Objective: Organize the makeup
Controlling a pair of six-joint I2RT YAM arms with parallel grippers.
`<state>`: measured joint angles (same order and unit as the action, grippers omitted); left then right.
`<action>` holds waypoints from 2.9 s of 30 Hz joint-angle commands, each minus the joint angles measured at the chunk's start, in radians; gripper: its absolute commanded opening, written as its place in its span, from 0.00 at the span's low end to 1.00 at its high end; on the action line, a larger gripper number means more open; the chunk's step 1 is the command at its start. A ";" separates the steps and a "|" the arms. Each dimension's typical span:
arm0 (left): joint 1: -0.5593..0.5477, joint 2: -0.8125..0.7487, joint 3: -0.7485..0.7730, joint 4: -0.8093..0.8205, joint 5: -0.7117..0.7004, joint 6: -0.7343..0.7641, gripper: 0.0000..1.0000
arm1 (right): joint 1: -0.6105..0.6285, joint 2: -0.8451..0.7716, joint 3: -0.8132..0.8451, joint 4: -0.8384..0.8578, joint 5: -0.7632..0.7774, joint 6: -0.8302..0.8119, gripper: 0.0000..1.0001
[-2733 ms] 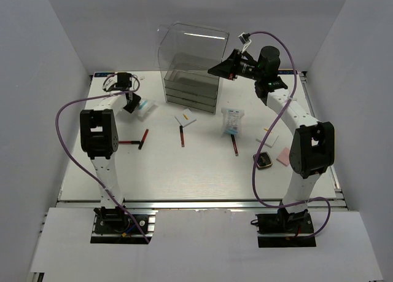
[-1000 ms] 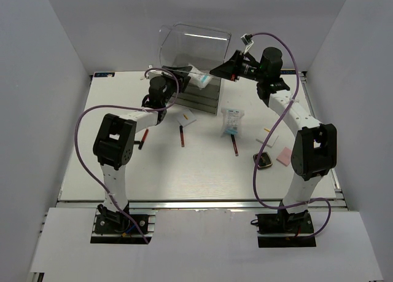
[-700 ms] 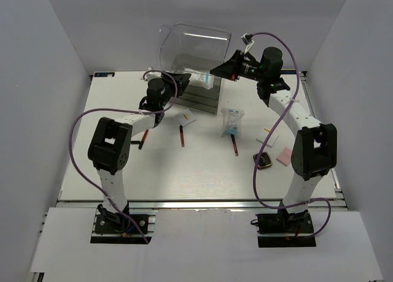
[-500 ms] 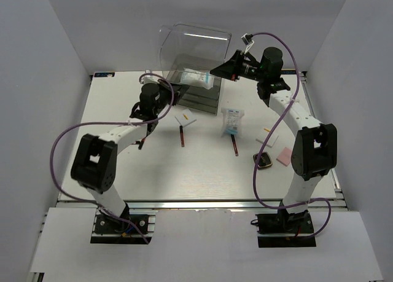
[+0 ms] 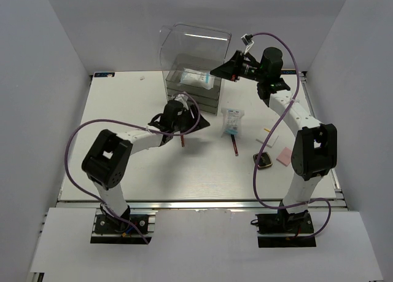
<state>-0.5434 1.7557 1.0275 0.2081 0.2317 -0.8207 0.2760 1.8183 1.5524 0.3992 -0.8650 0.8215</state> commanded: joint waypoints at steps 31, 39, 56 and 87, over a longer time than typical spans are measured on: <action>-0.156 0.534 0.571 -0.078 -0.074 0.275 0.51 | -0.023 -0.050 0.008 0.079 0.015 -0.002 0.07; -0.164 0.516 0.557 -0.029 -0.072 0.235 0.12 | -0.021 -0.057 -0.002 0.081 0.014 -0.005 0.07; -0.173 0.117 0.180 0.151 -0.112 0.147 0.00 | -0.034 -0.054 0.003 0.112 0.004 0.039 0.06; 0.175 -0.003 0.192 0.289 -0.249 -0.198 0.00 | -0.037 -0.077 -0.046 0.078 0.006 0.001 0.07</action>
<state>-0.3691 1.7264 1.1168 0.4511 -0.0677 -1.0012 0.2611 1.8126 1.5166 0.4297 -0.8764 0.8478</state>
